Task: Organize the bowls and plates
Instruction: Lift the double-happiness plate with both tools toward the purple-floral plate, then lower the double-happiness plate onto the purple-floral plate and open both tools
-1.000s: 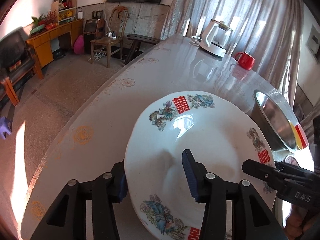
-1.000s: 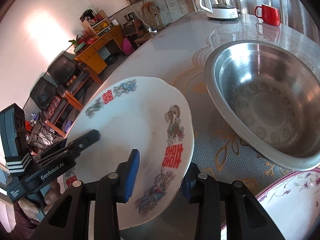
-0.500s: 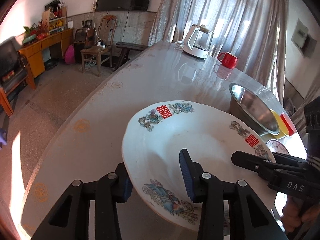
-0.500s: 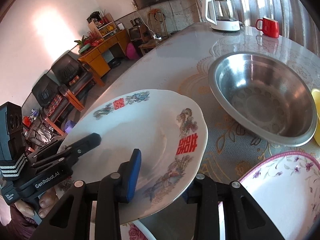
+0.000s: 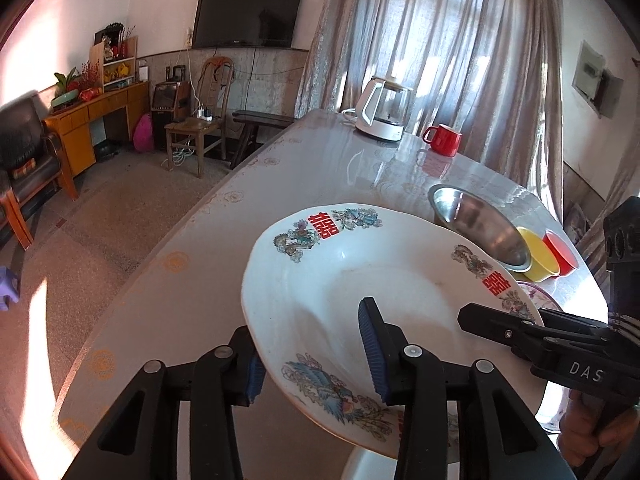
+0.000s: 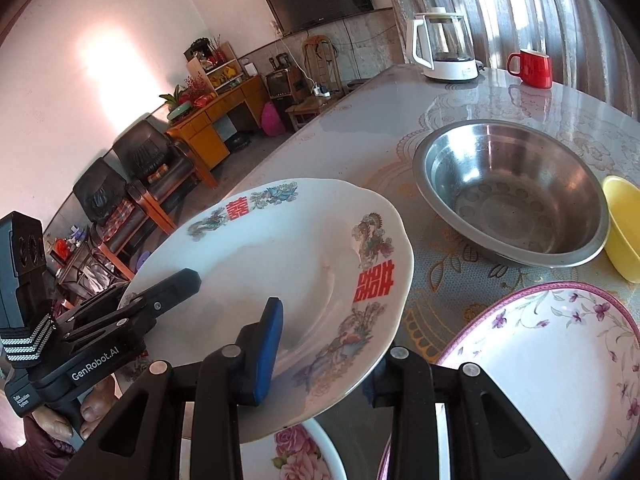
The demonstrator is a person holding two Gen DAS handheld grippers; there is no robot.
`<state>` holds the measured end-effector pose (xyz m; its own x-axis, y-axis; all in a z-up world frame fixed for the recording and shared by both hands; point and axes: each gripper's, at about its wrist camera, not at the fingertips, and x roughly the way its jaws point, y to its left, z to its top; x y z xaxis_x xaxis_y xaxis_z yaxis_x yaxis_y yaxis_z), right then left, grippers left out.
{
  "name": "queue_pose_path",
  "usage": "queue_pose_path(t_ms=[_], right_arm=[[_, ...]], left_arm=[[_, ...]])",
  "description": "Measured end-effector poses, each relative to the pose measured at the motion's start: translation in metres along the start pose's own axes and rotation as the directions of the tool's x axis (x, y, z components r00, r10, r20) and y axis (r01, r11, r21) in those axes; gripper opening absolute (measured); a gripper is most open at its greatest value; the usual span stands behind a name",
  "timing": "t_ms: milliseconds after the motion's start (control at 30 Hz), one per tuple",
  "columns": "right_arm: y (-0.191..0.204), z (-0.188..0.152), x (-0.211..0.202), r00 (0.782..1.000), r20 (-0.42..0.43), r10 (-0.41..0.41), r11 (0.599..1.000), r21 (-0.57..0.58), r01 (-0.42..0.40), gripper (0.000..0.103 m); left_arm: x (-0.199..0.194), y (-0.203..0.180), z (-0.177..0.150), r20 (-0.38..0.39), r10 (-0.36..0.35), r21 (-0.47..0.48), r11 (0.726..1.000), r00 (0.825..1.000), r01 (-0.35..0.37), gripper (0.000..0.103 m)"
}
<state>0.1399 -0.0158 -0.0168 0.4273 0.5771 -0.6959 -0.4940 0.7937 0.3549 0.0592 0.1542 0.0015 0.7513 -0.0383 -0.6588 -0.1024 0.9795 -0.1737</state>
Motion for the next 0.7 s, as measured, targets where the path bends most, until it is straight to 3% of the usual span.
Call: queue_pose_path(t_ms=[300,700], right_arm=[[-0.008,-0.021,-0.045,0.999,0.052,-0.001,1.0,0.019,0.0,0.033],[-0.042,-0.058,-0.102,0.994,0.09,-0.064,0.993,0.101,0.055,0.033]], left_arm=[[-0.032,-0.034,-0.011,0.038,-0.037,0.056,0.998,0.999,0.035,0.042],[-0.041,-0.092,-0.026,-0.004,-0.14,0.153,0.978,0.99,0.139,0.043]])
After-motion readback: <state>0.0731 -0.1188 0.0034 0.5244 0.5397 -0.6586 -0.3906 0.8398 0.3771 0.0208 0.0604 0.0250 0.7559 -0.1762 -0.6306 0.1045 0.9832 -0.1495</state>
